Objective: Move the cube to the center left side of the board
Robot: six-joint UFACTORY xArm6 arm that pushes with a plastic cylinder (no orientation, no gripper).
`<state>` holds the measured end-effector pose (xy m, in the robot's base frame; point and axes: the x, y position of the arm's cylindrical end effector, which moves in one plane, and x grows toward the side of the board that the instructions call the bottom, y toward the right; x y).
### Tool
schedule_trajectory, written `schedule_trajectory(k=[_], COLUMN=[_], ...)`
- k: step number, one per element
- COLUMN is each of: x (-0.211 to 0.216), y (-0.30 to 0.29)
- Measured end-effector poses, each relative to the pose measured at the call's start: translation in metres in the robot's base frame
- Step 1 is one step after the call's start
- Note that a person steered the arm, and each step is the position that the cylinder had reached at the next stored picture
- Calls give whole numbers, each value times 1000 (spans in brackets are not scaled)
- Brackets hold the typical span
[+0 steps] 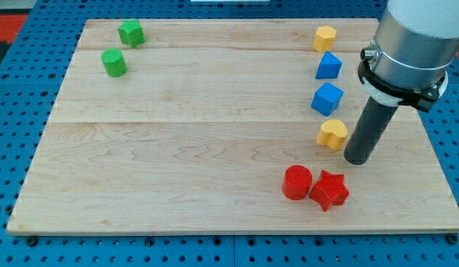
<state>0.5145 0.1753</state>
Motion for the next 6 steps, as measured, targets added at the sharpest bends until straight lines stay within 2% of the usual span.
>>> schedule_trajectory(k=[2, 3, 4, 5, 6], x=[2, 15, -29, -88, -102], y=[3, 63, 80, 31, -25])
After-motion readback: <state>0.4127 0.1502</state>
